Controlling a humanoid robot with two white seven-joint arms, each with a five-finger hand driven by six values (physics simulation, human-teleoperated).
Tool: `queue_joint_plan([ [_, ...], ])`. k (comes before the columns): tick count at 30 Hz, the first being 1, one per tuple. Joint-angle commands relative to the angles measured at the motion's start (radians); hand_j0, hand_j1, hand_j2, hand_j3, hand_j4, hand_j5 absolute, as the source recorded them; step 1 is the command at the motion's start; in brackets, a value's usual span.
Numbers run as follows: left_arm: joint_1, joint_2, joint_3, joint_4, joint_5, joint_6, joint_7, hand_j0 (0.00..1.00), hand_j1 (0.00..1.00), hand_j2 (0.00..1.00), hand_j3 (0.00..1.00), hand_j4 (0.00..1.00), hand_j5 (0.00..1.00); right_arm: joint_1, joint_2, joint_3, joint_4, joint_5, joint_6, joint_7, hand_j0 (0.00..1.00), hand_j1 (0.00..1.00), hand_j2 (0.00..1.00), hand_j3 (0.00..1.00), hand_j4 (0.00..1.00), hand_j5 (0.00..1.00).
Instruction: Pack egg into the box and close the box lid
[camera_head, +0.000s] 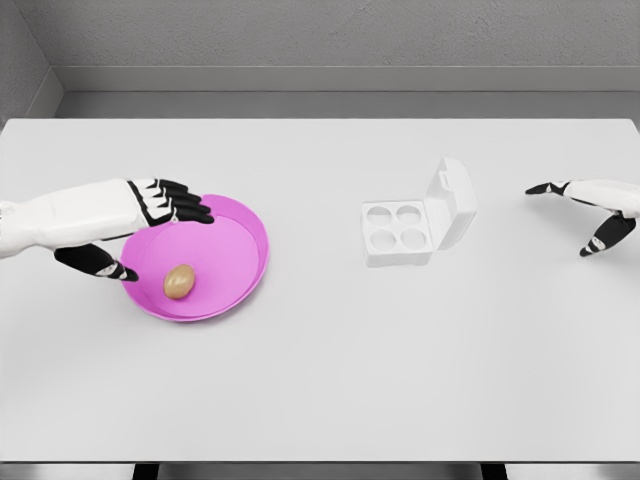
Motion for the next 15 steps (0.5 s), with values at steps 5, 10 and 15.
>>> queue_joint_plan([
  [5,-0.015,0.009,-0.009,-0.007,-0.059,0.003,-0.008,1.0,1.0,1.0,1.0,1.0,1.0,-0.006,-0.004,0.006,-0.004,-0.002,-0.044,0.0,1.0,1.0,1.0,1.0,1.0,1.0],
  [10,-0.041,-0.014,-0.012,-0.007,-0.171,0.003,-0.008,1.0,1.0,1.0,1.0,1.0,1.0,-0.014,-0.018,0.027,-0.018,-0.002,-0.042,0.0,1.0,1.0,1.0,1.0,1.0,1.0],
  [15,-0.037,-0.055,-0.058,-0.006,-0.171,0.003,-0.008,1.0,1.0,1.0,1.0,1.0,1.0,-0.02,-0.032,0.05,-0.012,-0.002,-0.164,0.0,1.0,1.0,1.0,1.0,1.0,1.0],
])
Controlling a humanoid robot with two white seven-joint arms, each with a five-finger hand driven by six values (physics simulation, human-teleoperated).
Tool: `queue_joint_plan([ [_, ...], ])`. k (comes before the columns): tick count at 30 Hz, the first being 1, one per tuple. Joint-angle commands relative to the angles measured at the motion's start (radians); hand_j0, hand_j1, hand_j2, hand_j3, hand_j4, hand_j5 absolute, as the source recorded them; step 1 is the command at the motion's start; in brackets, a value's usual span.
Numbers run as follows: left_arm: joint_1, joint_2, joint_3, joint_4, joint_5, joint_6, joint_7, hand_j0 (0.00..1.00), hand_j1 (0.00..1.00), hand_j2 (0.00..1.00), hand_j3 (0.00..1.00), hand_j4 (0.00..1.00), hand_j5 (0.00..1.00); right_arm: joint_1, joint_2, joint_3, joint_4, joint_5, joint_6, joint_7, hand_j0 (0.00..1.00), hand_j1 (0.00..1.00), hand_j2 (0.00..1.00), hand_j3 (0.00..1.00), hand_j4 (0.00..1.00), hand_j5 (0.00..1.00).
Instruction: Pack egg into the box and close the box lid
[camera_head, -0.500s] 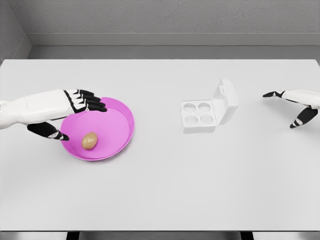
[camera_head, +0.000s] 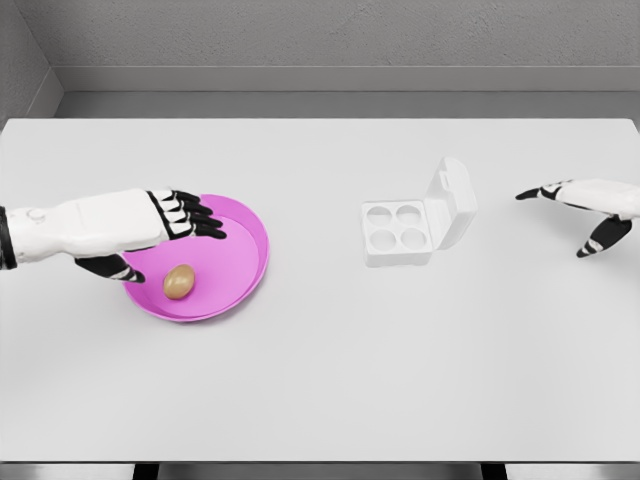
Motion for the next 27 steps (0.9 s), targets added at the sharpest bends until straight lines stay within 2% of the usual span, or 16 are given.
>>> queue_joint_plan([
  [1,0.0,-0.008,-0.01,0.0,0.005,0.003,0.0,1.0,1.0,1.0,1.0,1.0,1.0,0.0,-0.009,0.019,0.003,-0.005,-0.049,0.0,1.0,1.0,1.0,1.0,1.0,1.0],
  [2,0.002,-0.008,-0.01,0.0,0.007,0.003,0.0,1.0,1.0,1.0,1.0,1.0,1.0,0.0,-0.011,0.05,0.003,-0.005,-0.049,0.0,1.0,1.0,1.0,1.0,1.0,1.0],
  [10,0.012,-0.01,-0.013,0.009,0.019,0.003,0.0,1.0,1.0,1.0,1.0,1.0,1.0,-0.006,-0.035,0.048,0.0,-0.005,-0.049,0.0,1.0,1.0,1.0,1.0,1.0,1.0],
  [11,0.012,-0.011,-0.014,0.009,0.02,0.003,0.0,0.96,0.96,0.96,0.96,0.96,0.96,-0.005,-0.035,0.048,0.0,-0.005,-0.049,0.0,1.0,1.0,1.0,1.0,1.0,1.0],
  [12,0.015,-0.013,-0.014,0.009,0.037,0.003,0.0,0.89,0.89,0.89,0.89,0.89,0.89,-0.005,-0.035,0.048,0.001,-0.005,-0.049,0.0,1.0,1.0,1.0,1.0,1.0,1.0],
  [14,0.025,-0.013,-0.014,0.011,0.036,0.003,0.0,0.85,0.85,0.85,0.85,0.85,0.85,-0.005,-0.035,0.047,0.003,-0.005,-0.049,0.0,1.0,1.0,1.0,1.0,1.0,1.0],
  [16,0.028,-0.013,-0.014,0.02,0.03,0.003,0.0,0.86,0.86,0.86,0.86,0.86,0.86,-0.006,-0.035,0.047,0.004,-0.006,-0.049,0.0,1.0,1.0,1.0,1.0,1.0,1.0],
  [21,0.026,-0.034,-0.013,0.106,0.023,0.003,0.0,0.87,0.87,0.87,0.87,0.87,0.87,-0.009,-0.032,0.039,0.023,-0.006,-0.049,0.0,1.0,1.0,1.0,1.0,1.0,1.0],
  [27,0.026,-0.051,-0.013,0.109,0.017,0.003,0.0,0.88,0.88,0.88,0.88,0.88,0.88,-0.023,-0.032,0.041,0.06,-0.006,-0.049,0.0,1.0,1.0,1.0,1.0,1.0,1.0],
])
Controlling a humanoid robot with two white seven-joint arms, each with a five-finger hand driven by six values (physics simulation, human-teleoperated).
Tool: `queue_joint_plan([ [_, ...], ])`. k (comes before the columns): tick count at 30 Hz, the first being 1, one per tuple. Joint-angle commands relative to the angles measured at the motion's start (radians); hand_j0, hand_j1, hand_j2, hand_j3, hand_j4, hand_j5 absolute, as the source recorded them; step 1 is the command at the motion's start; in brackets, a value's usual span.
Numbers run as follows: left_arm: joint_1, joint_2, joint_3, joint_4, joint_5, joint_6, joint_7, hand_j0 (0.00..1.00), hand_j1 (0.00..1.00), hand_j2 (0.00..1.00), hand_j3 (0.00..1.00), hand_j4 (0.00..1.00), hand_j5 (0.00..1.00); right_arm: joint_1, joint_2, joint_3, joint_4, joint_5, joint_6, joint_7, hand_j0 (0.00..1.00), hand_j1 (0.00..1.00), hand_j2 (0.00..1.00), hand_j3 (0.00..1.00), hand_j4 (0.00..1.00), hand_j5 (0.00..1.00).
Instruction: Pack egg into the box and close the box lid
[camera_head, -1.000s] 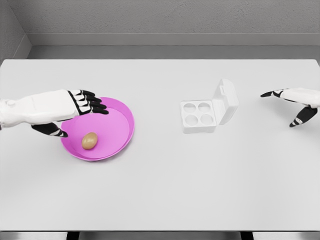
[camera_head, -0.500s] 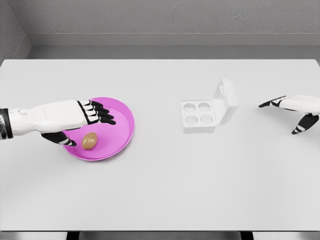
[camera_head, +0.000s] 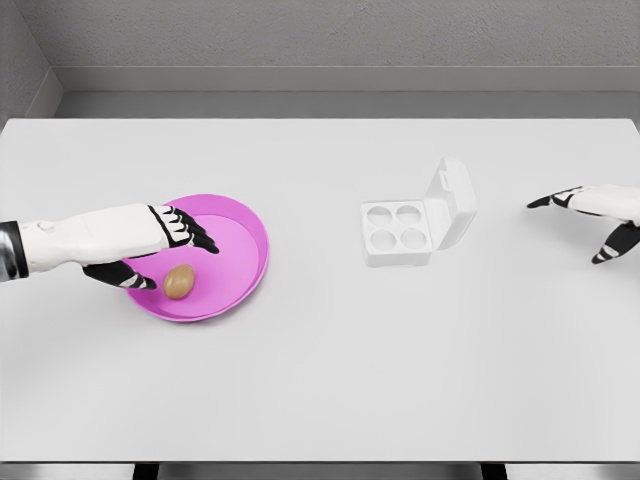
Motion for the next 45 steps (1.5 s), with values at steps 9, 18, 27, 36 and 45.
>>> queue_joint_plan([
  [9,0.0,-0.021,-0.03,0.034,-0.016,0.003,0.0,0.88,0.88,0.88,0.88,0.88,0.88,-0.009,-0.002,0.002,0.038,-0.005,0.002,0.0,1.0,1.0,1.0,1.0,1.0,1.0],
  [18,0.002,-0.011,-0.03,0.048,-0.034,0.003,0.0,0.88,0.88,0.88,0.88,0.88,0.88,-0.048,0.012,0.01,0.033,-0.005,0.002,0.0,1.0,1.0,1.0,1.0,1.0,1.0],
  [27,0.002,-0.02,-0.03,0.048,-0.05,0.003,0.0,0.88,0.88,0.88,0.88,0.88,0.88,-0.052,0.029,0.016,0.033,-0.003,0.002,0.0,1.0,1.0,1.0,1.0,1.0,1.0],
  [36,0.002,-0.034,-0.03,0.069,-0.051,0.003,0.0,0.87,0.87,0.87,0.87,0.87,0.87,-0.054,0.036,0.022,0.033,-0.003,0.002,0.0,1.0,1.0,1.0,1.0,1.0,1.0],
  [45,0.002,-0.057,-0.032,0.079,-0.053,0.003,0.0,0.87,0.87,0.87,0.87,0.87,0.87,-0.054,0.039,0.033,0.033,-0.003,0.002,0.0,1.0,1.0,1.0,1.0,1.0,1.0],
])
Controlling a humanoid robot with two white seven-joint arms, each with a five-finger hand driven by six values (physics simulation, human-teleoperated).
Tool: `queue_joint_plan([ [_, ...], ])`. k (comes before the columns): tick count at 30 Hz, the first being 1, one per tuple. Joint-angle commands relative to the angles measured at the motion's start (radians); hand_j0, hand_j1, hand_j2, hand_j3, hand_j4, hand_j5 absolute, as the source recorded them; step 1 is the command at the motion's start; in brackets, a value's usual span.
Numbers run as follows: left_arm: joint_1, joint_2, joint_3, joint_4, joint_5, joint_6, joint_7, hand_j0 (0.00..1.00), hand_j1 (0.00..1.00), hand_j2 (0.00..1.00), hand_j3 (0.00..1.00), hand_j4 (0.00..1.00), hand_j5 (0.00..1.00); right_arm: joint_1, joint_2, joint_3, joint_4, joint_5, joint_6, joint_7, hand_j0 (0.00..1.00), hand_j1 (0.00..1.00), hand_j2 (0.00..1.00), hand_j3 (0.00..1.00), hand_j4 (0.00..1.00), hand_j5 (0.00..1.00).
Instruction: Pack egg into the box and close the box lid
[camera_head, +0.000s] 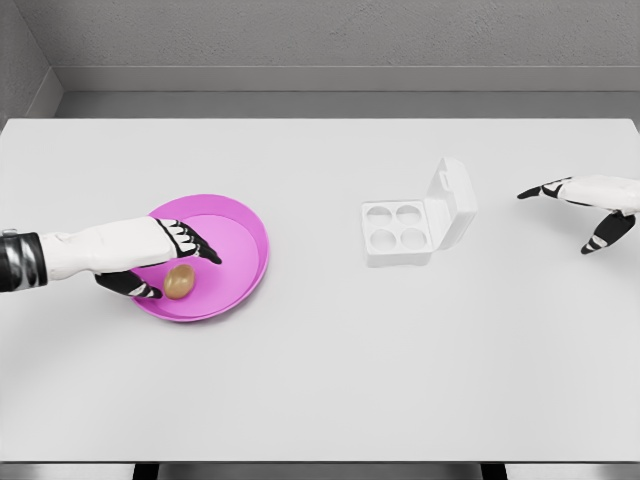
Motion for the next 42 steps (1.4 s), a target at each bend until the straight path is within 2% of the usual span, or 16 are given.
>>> queue_joint_plan([
  [1,0.0,-0.005,0.0,0.006,0.006,0.003,0.0,0.87,0.87,0.87,0.87,0.87,0.87,0.0,-0.001,0.003,-0.003,-0.006,0.002,0.0,1.0,1.0,1.0,1.0,1.0,1.0],
  [29,0.015,-0.008,0.001,0.015,-0.005,0.003,0.0,0.86,0.86,0.86,0.86,0.86,0.86,0.0,-0.004,0.004,-0.005,-0.006,0.002,0.0,1.0,1.0,1.0,1.0,1.0,1.0],
  [42,0.015,-0.023,0.012,0.015,-0.034,0.003,0.0,0.85,0.85,0.85,0.85,0.85,0.85,0.0,-0.004,0.004,-0.005,-0.006,0.002,0.0,1.0,1.0,1.0,1.0,1.0,1.0],
])
